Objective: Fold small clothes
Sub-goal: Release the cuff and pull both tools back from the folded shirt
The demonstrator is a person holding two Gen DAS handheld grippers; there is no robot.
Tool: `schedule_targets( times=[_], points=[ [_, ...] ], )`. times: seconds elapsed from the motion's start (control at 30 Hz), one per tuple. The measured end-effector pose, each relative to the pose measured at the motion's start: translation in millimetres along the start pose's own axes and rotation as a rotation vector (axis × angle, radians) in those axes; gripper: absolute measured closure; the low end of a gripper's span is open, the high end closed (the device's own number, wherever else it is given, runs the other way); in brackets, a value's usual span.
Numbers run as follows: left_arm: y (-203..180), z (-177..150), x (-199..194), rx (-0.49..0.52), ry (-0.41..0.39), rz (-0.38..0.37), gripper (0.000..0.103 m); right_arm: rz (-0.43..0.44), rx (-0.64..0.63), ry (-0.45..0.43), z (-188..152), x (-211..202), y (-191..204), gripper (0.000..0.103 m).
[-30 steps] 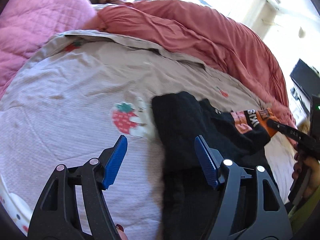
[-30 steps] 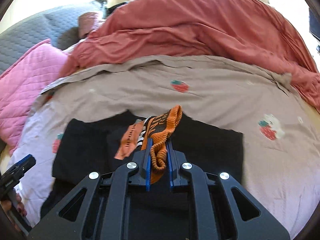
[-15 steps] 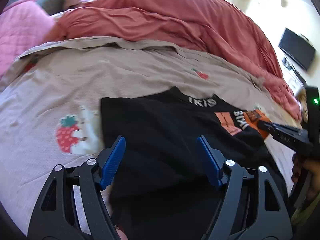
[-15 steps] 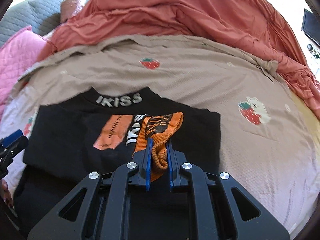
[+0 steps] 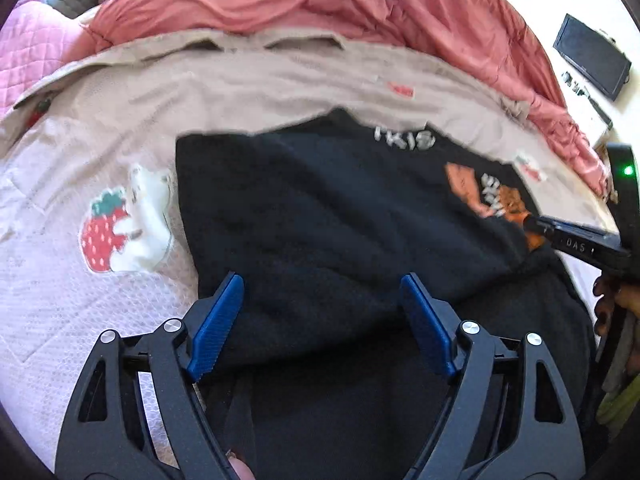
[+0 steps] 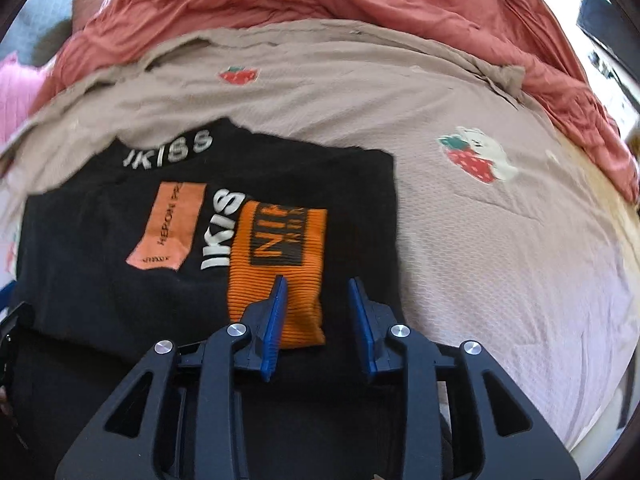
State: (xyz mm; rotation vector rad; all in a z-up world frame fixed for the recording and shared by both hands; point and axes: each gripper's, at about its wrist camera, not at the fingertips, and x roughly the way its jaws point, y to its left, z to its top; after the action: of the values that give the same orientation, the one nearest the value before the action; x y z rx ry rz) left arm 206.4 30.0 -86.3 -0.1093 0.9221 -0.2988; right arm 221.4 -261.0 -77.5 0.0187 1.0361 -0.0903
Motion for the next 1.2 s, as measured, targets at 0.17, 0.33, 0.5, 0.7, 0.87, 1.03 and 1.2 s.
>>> schedule_targets(
  times=[0.17, 0.33, 0.5, 0.7, 0.87, 1.03, 1.2],
  points=[
    [-13.6, 5.7, -17.1, 0.055, -0.082, 0.007, 0.029, -0.002, 0.025, -0.036, 7.9, -10.7, -12.2, 0.070],
    [-25.0, -3.8, 2.1, 0.118, -0.014, 0.013, 0.029, 0.062, -0.033, -0.048, 9.7, -9.0, 9.3, 0.069],
    [-24.2, -10.2, 12.7, 0.152, 0.041, 0.037, 0.028, 0.103, -0.109, -0.002, 6.9, 1.5, 38.1, 0.049],
    [-21.8, -12.1, 14.7, 0.144, 0.051, 0.022, 0.028, 0.048, -0.130, 0.057, 3.0, 21.8, 45.7, 0.049],
    [-13.9, -7.1, 9.5, 0.089, 0.053, -0.022, 0.028, 0.070, -0.103, 0.053, 1.8, 14.6, 41.1, 0.048],
    [-10.5, -4.6, 5.6, 0.065, 0.058, -0.039, 0.028, 0.075, -0.076, 0.028, -4.8, -2.4, 33.4, 0.046],
    [-8.5, -3.7, 2.7, 0.054, 0.063, -0.035, 0.028, 0.104, 0.004, 0.005, -15.2, -19.2, 21.3, 0.038]
  ],
)
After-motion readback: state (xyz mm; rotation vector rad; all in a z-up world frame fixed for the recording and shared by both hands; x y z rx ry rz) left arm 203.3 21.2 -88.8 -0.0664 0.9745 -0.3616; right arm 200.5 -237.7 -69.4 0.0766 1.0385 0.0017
